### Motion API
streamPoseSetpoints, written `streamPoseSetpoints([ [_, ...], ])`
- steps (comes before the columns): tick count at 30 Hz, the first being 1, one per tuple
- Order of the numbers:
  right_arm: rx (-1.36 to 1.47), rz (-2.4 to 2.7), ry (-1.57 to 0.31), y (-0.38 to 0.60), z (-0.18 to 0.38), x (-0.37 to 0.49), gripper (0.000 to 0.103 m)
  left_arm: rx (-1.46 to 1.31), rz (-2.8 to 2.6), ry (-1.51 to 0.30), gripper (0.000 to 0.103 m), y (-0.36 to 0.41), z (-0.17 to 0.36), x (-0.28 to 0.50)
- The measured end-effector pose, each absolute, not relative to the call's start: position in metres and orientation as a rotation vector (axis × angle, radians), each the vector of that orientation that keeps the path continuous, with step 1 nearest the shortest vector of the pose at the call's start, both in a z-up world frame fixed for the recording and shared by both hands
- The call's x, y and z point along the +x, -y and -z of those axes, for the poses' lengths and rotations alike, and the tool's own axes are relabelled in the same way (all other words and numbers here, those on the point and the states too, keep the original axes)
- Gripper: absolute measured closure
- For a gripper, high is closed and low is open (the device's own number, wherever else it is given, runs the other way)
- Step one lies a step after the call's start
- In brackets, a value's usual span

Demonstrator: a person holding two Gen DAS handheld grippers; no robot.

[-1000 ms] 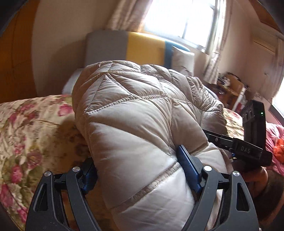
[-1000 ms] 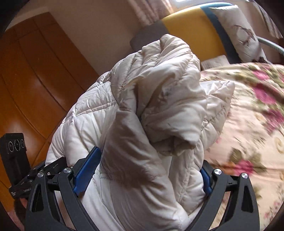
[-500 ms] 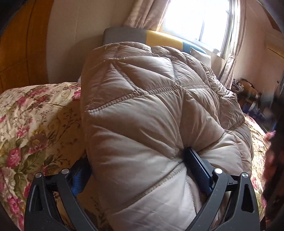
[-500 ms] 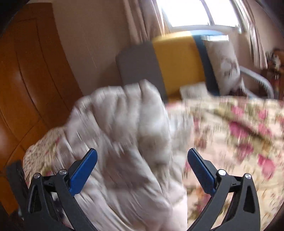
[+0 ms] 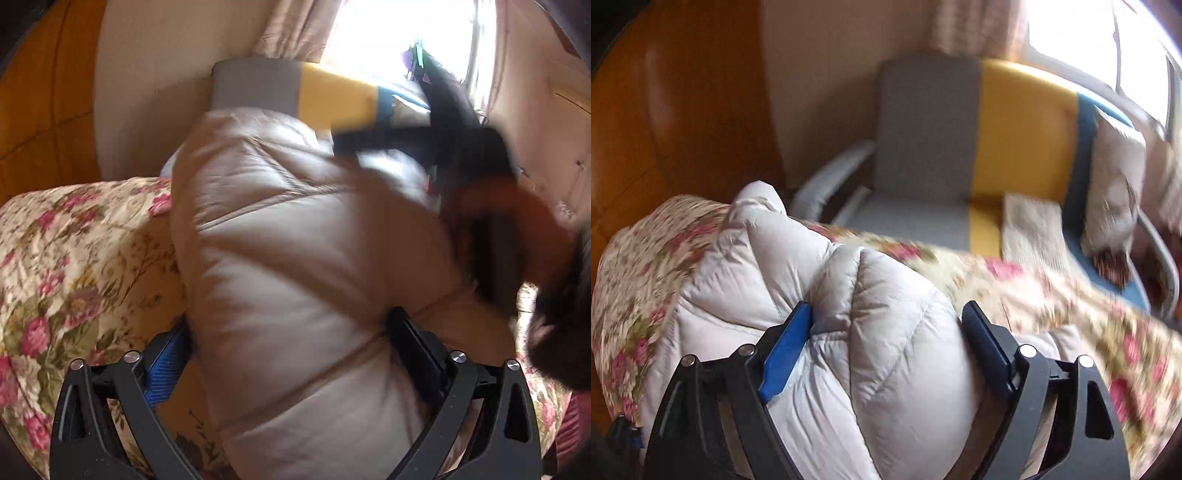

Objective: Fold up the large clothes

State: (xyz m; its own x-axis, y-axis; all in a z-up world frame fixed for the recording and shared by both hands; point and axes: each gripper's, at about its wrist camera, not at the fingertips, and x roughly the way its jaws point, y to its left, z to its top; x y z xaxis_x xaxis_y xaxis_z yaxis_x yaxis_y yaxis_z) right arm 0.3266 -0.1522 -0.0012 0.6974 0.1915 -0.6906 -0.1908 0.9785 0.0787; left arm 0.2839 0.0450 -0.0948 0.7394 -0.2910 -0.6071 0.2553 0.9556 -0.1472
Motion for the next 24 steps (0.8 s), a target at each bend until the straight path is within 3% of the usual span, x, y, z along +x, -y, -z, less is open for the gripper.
streamPoseSetpoints([
  [5, 0.221, -0.018, -0.751, 0.217, 0.034, 0.29, 0.02, -0.017, 0.311, -0.663, 0.003, -0.03, 0.084, 0.293],
  [15, -0.04, -0.083, -0.79, 0.157, 0.056, 0.337, 0.013, -0.209, 0.268, -0.794, 0.003, -0.056, 0.129, 0.318],
  [21, 0.027, -0.094, -0.765, 0.173, 0.058, 0.335, 0.011, -0.33, 0.288, -0.826, 0.003, -0.067, 0.128, 0.298],
  [24, 0.049, -0.08, -0.746, 0.177, 0.043, 0.319, 0.002, -0.323, 0.265, -0.808, 0.003, -0.067, 0.121, 0.278],
])
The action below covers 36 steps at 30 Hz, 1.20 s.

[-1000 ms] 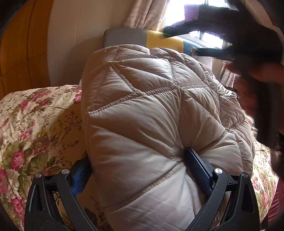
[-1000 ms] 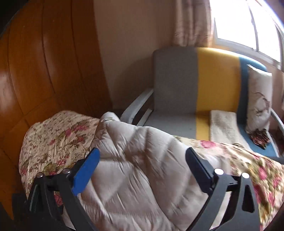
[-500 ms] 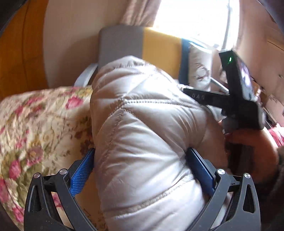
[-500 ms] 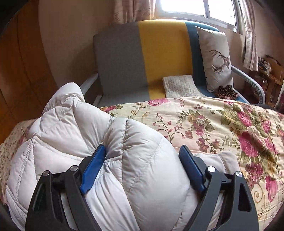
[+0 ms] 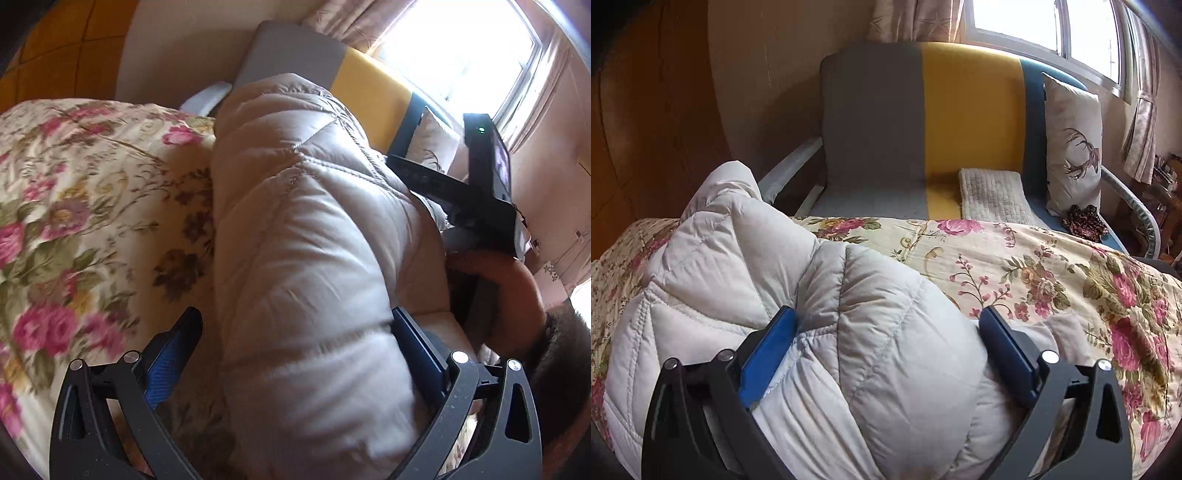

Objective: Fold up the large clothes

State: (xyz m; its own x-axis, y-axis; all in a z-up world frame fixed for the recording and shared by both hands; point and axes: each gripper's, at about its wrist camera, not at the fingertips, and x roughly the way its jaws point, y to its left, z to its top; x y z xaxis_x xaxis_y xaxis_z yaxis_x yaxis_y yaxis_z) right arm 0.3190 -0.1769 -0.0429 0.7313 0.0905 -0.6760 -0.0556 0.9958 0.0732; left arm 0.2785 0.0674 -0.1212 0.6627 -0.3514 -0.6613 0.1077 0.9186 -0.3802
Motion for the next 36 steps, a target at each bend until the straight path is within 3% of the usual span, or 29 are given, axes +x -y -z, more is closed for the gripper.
streamPoseSetpoints([
  [15, 0.065, -0.063, -0.691, 0.182, -0.004, 0.185, 0.002, -0.216, 0.111, -0.642, 0.003, -0.068, 0.097, 0.2],
  [36, 0.093, -0.063, -0.702, 0.213, 0.016, 0.053, 0.002, -0.046, 0.015, -0.558, 0.003, -0.041, 0.088, 0.133],
])
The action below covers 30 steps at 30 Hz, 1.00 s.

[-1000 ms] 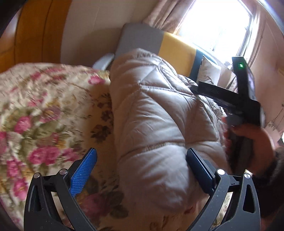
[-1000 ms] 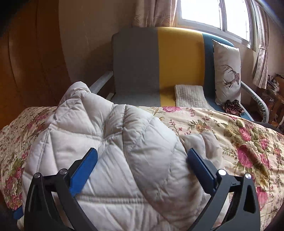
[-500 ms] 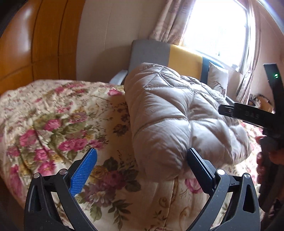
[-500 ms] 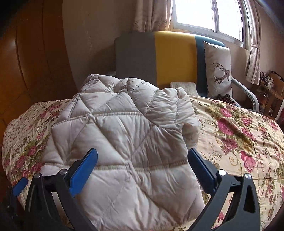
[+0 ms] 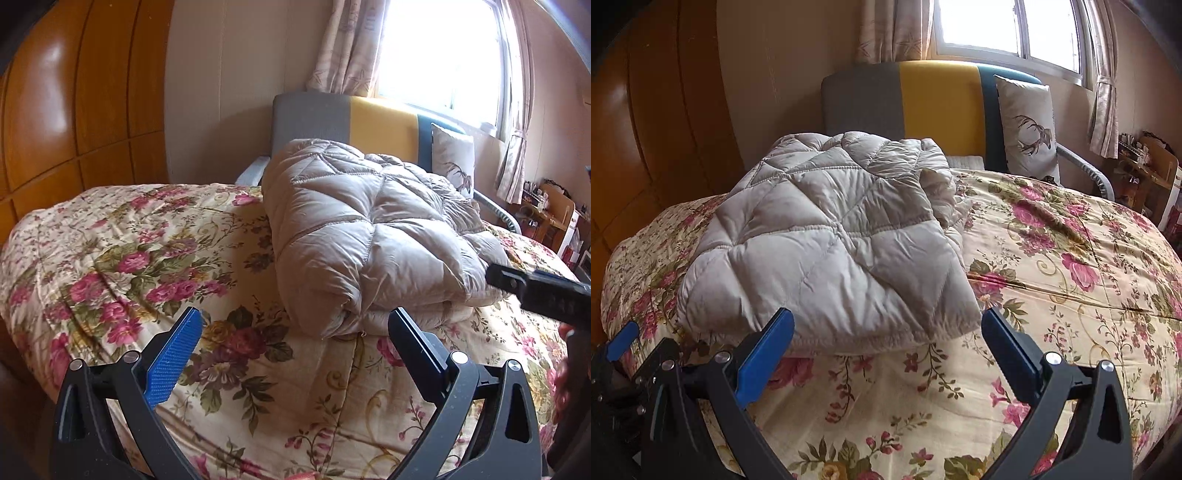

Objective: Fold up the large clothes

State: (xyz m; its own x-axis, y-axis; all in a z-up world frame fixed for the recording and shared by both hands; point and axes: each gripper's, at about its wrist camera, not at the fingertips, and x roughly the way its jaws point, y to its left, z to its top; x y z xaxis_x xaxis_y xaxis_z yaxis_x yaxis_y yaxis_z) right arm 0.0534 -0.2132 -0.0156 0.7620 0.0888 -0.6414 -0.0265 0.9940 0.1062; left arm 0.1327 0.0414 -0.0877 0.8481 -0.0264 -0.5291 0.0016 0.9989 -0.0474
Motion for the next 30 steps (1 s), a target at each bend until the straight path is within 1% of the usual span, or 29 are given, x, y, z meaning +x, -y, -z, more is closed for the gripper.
streamPoseSetpoints([
  [5, 0.049, -0.06, -0.692, 0.208, 0.017, 0.035, 0.002, -0.03, -0.044, -0.538, 0.003, -0.039, 0.084, 0.125],
  [16, 0.016, -0.036, -0.761, 0.203, 0.041, 0.019, 0.002, -0.02, -0.146, -0.514, 0.003, -0.047, 0.075, 0.114],
  [30, 0.012, -0.062, -0.757, 0.199, 0.039, 0.016, 0.002, -0.013, -0.153, -0.521, 0.003, -0.046, 0.076, 0.113],
])
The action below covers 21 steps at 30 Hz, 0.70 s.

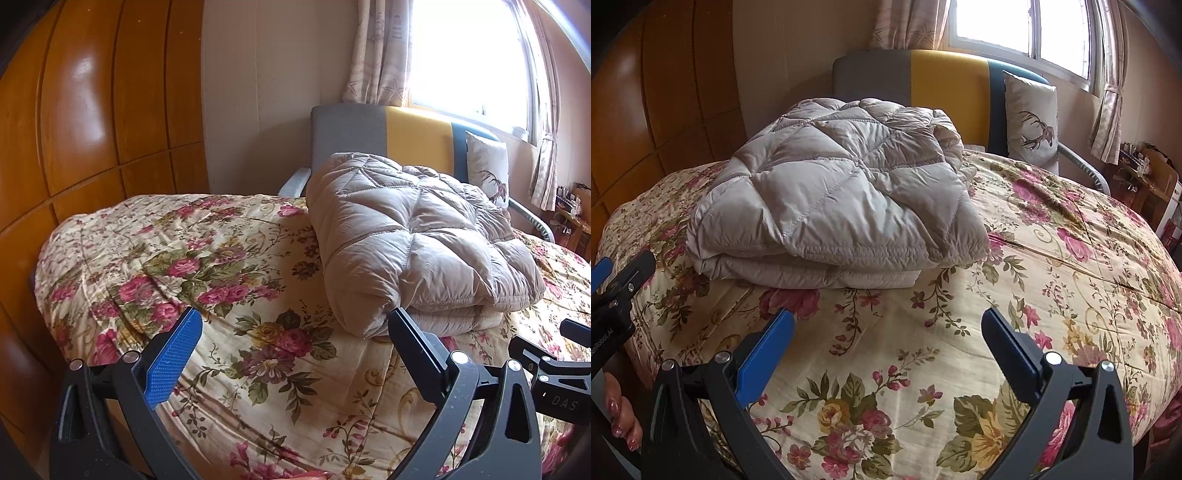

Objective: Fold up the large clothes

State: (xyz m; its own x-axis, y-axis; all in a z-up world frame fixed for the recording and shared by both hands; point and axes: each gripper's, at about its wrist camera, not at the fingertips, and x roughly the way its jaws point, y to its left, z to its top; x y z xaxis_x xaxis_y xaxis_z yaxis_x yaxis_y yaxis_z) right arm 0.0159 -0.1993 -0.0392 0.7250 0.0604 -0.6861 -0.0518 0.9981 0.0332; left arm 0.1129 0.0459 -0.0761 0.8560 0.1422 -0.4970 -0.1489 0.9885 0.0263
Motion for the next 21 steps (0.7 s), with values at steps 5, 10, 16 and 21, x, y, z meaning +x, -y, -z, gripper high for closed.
streamPoseSetpoints([
  [5, 0.013, -0.06, -0.758, 0.1996, 0.0394, 0.0158, 0.002, -0.017, -0.156, -0.528, 0.003, -0.0465, 0.0773, 0.1133],
  [10, 0.013, -0.058, -0.76, 0.2003, 0.0401, 0.0162, 0.002, -0.016, -0.157, -0.533, 0.003, -0.0463, 0.0789, 0.1141],
  [16, 0.015, -0.058, -0.761, 0.2012, 0.0407, 0.0164, 0.002, -0.016, -0.158, -0.536, 0.003, -0.0467, 0.08, 0.114],
  [21, 0.015, -0.056, -0.762, 0.2013, 0.0411, 0.0169, 0.002, -0.018, -0.16, -0.538, 0.003, -0.047, 0.0805, 0.1139],
])
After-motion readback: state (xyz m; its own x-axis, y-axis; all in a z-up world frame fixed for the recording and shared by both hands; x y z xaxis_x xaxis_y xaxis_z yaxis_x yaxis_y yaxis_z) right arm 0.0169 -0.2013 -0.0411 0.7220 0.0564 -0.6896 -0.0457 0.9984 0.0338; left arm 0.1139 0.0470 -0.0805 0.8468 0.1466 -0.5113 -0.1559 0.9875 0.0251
